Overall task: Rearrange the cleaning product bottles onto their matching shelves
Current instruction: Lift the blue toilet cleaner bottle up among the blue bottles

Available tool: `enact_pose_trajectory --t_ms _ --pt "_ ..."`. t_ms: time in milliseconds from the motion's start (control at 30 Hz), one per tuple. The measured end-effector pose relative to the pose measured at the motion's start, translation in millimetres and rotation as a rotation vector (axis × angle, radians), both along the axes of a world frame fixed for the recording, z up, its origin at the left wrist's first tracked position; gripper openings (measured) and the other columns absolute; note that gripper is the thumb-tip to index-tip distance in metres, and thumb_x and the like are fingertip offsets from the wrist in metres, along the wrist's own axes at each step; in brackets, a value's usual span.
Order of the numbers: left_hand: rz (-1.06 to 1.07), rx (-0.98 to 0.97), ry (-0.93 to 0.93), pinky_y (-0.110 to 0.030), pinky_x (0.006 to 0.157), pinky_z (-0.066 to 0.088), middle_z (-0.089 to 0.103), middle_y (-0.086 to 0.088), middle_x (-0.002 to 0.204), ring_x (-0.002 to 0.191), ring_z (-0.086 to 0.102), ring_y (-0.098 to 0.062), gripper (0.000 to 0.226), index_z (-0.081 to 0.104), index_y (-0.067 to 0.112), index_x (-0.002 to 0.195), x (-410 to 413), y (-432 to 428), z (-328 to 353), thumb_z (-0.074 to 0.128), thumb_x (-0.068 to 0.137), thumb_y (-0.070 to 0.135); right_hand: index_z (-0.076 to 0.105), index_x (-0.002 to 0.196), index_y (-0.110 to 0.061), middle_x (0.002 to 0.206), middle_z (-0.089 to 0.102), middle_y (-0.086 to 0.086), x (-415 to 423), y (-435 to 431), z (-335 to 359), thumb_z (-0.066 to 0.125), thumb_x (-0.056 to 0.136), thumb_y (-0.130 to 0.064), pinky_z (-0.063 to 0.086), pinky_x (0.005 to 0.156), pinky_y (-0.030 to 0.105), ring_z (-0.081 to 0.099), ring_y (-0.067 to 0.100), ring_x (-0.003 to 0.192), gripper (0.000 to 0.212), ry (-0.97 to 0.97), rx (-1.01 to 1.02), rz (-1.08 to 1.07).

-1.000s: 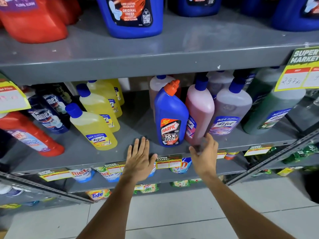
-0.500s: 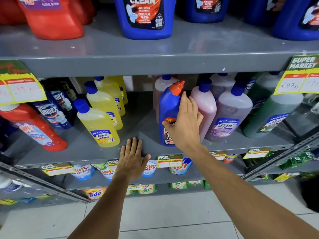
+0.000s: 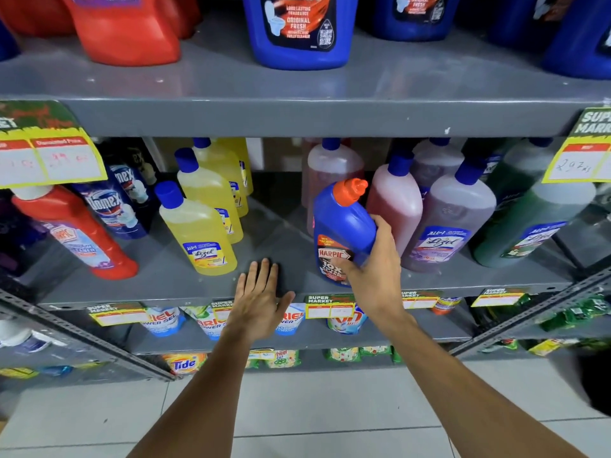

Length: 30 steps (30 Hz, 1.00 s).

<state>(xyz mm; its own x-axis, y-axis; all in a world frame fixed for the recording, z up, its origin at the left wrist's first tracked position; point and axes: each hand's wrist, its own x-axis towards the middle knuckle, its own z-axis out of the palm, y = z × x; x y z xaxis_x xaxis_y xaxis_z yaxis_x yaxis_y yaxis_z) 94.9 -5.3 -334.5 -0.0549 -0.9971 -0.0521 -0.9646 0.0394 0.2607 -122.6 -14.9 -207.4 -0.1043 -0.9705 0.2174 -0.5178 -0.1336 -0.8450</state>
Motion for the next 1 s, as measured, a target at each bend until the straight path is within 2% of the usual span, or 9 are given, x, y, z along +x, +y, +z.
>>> enact_pose_trajectory --t_ms 100,200,367,500,600,667,800,867,1000 --pt "0.007 -0.014 0.015 -0.048 0.123 0.002 -0.001 -0.012 0.167 0.153 -0.004 -0.03 0.073 0.009 0.012 0.157 -3 4 8 0.026 0.1 0.055 0.042 0.142 -0.021 0.134 0.056 0.0 -8 9 -3 0.08 0.074 0.004 0.05 0.102 0.043 0.057 0.021 0.117 0.082 -0.04 -0.015 0.003" --pt "0.015 -0.177 -0.01 -0.045 0.123 0.002 -0.004 -0.011 0.166 0.153 -0.006 -0.029 0.071 0.008 0.011 0.156 -14 14 28 0.027 0.101 0.051 0.044 0.138 -0.028 0.127 0.058 -0.011 -22 25 -2 0.082 0.072 0.003 0.053 0.098 0.036 0.059 0.009 0.111 0.082 -0.087 -0.041 0.036" --pt "0.057 -0.442 -0.006 -0.043 0.124 0.004 -0.001 -0.01 0.167 0.154 -0.005 -0.025 0.069 0.009 0.01 0.157 -35 28 92 0.03 0.101 0.045 0.045 0.134 -0.039 0.123 0.055 -0.033 -42 44 29 0.086 0.067 -0.002 0.042 0.087 0.004 0.054 -0.014 0.109 0.086 -0.093 -0.156 0.048" --pt "0.114 -0.698 0.052 -0.046 0.124 0.011 0.004 -0.012 0.167 0.154 0.003 -0.028 0.066 0.008 0.01 0.157 -50 37 162 0.033 0.102 0.039 0.043 0.139 -0.04 0.131 0.058 -0.022 -49 59 85 0.091 0.067 -0.014 0.051 0.094 0.029 0.06 0.006 0.118 0.091 -0.114 -0.288 0.066" --pt "0.111 -0.917 0.105 -0.047 0.124 0.011 0.008 -0.013 0.166 0.153 0.008 -0.031 0.064 0.011 0.008 0.156 -57 36 222 0.034 0.103 0.036 0.038 0.131 -0.056 0.121 0.058 -0.037 -56 72 145 0.093 0.064 -0.022 0.055 0.087 0.024 0.064 0.0 0.109 0.094 -0.172 -0.433 0.092" --pt "0.098 -1.002 0.083 -0.047 0.124 0.009 0.009 -0.012 0.166 0.153 0.008 -0.03 0.064 0.012 0.007 0.156 -58 32 262 0.034 0.104 0.037 0.038 0.127 -0.058 0.117 0.059 -0.038 -61 80 188 0.092 0.06 -0.038 0.055 0.081 0.018 0.066 -0.002 0.106 0.088 -0.22 -0.523 0.1" --pt "0.074 -0.97 -0.006 -0.043 0.125 0.003 0.006 -0.01 0.167 0.154 0.001 -0.026 0.069 0.01 0.01 0.157 -61 21 323 0.033 0.103 0.047 0.046 0.135 -0.029 0.118 0.06 -0.034 -72 81 259 0.091 0.061 -0.042 0.048 0.08 0.007 0.064 -0.005 0.104 0.087 -0.256 -0.702 0.129" --pt "0.05 -0.882 -0.005 -0.042 0.125 0.001 0.009 -0.01 0.166 0.154 0.0 -0.025 0.071 0.01 0.011 0.156 -63 17 333 0.032 0.102 0.05 0.047 0.136 -0.026 0.113 0.06 -0.038 -75 72 289 0.09 0.062 -0.043 0.046 0.081 0.007 0.063 -0.009 0.102 0.087 -0.237 -0.746 0.132" --pt "0.063 -0.663 -0.056 -0.042 0.123 0.012 0.025 -0.012 0.162 0.151 0.018 -0.027 0.07 0.015 0.01 0.156 -67 15 328 0.028 0.101 0.051 0.045 0.136 -0.032 0.108 0.062 -0.033 -77 40 324 0.088 0.063 -0.044 0.054 0.089 0.025 0.065 -0.004 0.101 0.085 -0.168 -0.685 0.086"
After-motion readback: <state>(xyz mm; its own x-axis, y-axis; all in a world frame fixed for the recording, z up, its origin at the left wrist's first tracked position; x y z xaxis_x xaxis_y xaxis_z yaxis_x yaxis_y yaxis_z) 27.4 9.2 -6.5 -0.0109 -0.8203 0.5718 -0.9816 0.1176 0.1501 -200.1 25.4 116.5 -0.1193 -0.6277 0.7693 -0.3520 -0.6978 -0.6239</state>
